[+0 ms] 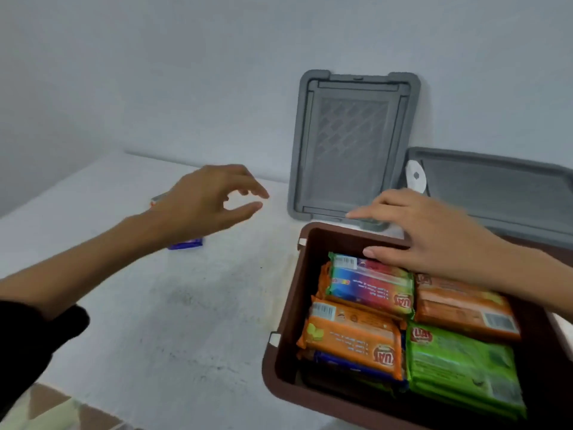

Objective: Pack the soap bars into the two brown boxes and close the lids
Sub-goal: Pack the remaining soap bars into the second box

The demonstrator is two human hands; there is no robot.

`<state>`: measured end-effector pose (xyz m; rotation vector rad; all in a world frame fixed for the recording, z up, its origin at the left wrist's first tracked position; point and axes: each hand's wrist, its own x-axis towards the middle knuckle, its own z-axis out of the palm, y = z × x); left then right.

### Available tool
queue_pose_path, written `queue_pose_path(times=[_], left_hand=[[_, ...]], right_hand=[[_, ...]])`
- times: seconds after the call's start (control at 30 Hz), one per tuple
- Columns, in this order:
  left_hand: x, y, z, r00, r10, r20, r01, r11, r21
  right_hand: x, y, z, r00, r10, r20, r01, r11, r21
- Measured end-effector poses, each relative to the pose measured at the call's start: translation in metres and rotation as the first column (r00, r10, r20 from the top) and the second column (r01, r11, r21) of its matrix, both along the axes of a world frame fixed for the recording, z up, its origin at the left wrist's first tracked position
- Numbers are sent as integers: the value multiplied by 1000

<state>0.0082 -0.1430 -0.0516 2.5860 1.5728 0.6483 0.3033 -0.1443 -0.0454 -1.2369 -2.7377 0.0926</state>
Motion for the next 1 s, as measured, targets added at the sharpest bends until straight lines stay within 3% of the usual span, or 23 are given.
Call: queue_pose_path(times=[0.17,0.4,0.63,0.83,1.0], left_hand=[[-107,40,-13,955,296,34,-289,948,-134],[-207,87,-80,845,534,28,-496,801,-335],[-216,121,-143,875,484,18,-426,788,-445],[-226,128,-163,890,455,-3,-428,835,-345],[-219,134,-159,886,463,20,-434,844,-315]], right_hand=[[-78,60,-13,991,93,-99,-97,995,-33],[-185,131,-65,985,158,-64,-167,974,-153],[-252,160,-121,935,347,72,-318,912,-259],[-268,161,-137,861,489,141,-445,858,-258],[-266,159,-141,845,495,202,-445,861,-247]])
